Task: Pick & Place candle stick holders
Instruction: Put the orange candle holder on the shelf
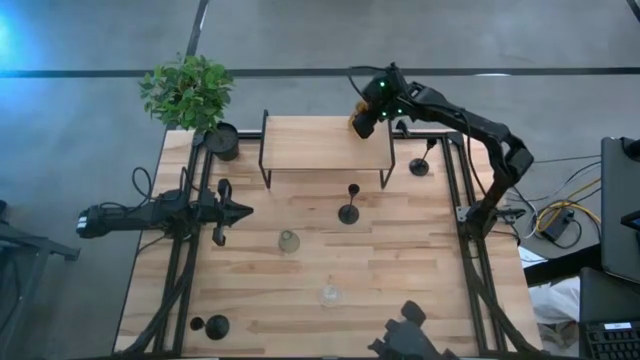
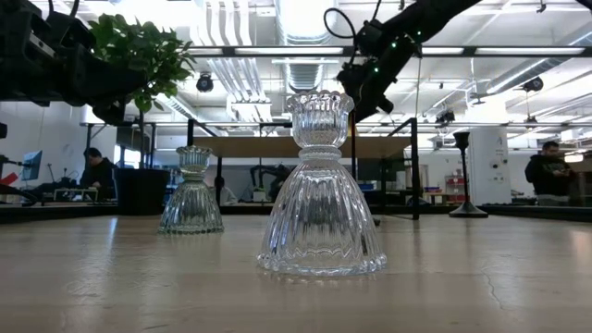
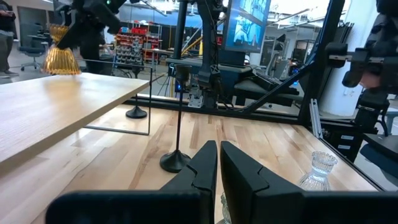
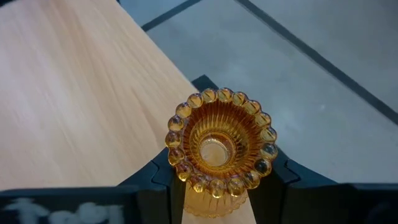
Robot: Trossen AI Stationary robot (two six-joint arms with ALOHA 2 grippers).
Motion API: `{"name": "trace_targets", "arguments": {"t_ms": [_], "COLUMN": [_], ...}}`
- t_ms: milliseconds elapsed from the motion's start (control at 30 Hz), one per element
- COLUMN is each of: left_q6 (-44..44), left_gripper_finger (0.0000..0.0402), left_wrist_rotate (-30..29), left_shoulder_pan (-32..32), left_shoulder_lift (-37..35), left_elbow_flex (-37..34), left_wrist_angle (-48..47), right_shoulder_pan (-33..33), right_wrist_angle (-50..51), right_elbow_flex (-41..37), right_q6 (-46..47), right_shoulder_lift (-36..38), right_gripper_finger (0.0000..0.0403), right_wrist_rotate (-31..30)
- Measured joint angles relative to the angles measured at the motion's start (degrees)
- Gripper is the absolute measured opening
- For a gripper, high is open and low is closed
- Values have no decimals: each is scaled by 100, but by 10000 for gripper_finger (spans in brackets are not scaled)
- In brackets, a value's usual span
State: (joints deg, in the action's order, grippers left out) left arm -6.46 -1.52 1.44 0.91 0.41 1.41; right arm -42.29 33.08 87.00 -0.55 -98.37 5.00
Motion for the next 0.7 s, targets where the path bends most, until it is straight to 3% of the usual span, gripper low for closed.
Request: {"name": "trace_targets", "arguments": {"t_ms": [600,700], "left_q6": [0,0], "left_gripper_finger": [26,26], "left_wrist_rotate": [0,0], "left_shoulder_pan": [1,-1], "left_shoulder_lift": [-2,-1], "left_elbow_flex": [1,0], "left_wrist_angle": [0,0], "right_shoulder_pan": [1,1], "right_wrist_angle": [18,45], "right_elbow_flex": [-2,-2], "right_q6": [-99,-101], "right_shoulder_lift": [-116,-116], "right_gripper_finger": [120,140], "right_wrist_rotate": [0,-3]}}
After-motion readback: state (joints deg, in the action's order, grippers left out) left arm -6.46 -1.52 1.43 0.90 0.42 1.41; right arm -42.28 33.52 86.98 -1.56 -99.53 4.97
